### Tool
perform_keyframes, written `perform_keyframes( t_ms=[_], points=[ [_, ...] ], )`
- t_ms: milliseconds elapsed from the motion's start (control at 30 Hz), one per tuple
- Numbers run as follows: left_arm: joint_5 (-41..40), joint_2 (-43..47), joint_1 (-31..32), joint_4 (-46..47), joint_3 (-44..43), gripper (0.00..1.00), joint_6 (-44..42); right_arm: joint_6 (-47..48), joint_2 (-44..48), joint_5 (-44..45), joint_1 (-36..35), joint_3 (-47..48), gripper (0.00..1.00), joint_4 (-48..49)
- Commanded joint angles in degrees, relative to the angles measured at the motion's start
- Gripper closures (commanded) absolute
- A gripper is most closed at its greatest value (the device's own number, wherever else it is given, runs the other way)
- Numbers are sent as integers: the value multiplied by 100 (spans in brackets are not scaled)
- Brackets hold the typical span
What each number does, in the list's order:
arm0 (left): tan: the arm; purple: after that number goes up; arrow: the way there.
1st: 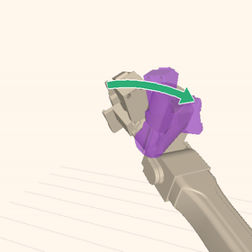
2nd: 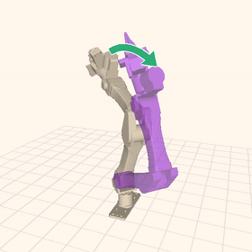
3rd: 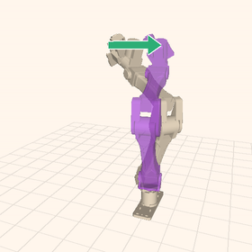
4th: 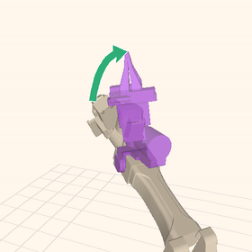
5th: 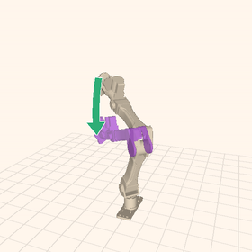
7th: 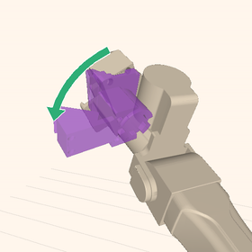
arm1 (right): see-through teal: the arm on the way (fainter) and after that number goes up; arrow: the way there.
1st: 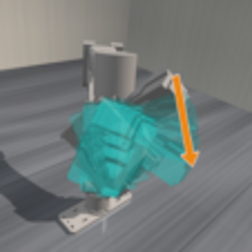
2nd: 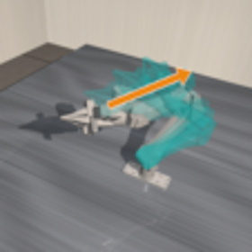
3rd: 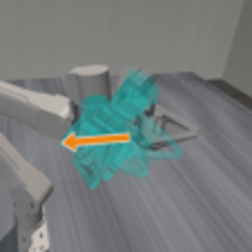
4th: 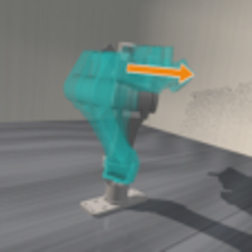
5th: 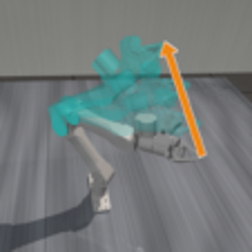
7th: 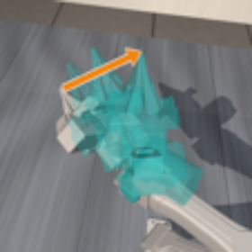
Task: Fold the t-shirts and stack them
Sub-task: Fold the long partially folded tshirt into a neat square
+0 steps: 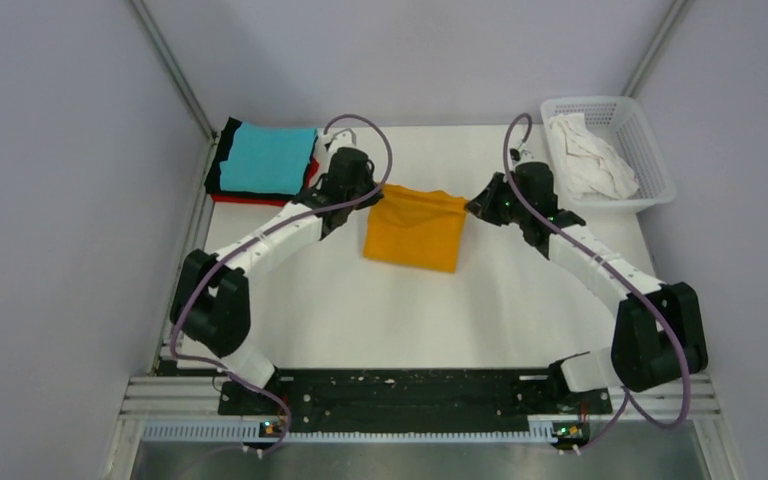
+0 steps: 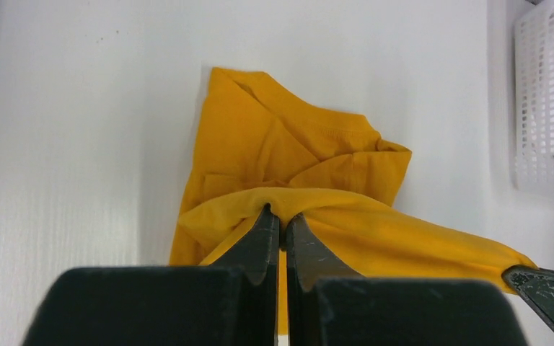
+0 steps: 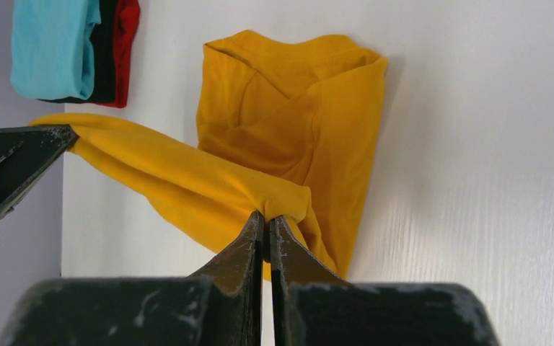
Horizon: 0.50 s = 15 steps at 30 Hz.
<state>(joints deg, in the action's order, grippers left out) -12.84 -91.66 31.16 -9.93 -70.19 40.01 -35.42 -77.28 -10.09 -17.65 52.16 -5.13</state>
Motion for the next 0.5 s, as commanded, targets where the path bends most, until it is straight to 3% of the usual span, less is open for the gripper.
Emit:
perform_keyframes(
  t_ms=[0, 267, 333, 367, 400, 433, 467],
  points=[
    [-115, -453, -341, 168, -564, 100, -255, 209, -605, -267, 366, 500, 100, 400],
    [323, -1450, -633, 223, -1139, 100, -500, 234, -1967, -566, 591, 1057, 100, 818],
    [379, -1773, -684, 214, -1395, 95, -567, 182, -2246, -449, 619, 1186, 100, 953],
    [436, -1930, -714, 129, -1583, 88, -581, 173, -2376, -415, 655, 1278, 98, 1066],
    [469, -2115, -742, 34, -1755, 78, -594, 170, -2549, -392, 702, 1417, 81, 1171],
    [476, -2199, -771, -16, -1884, 65, -616, 179, -2722, -363, 751, 1634, 71, 1160],
    [476, -2255, -802, -13, -1982, 43, -656, 225, -2904, -366, 791, 1912, 61, 1028]
  ],
)
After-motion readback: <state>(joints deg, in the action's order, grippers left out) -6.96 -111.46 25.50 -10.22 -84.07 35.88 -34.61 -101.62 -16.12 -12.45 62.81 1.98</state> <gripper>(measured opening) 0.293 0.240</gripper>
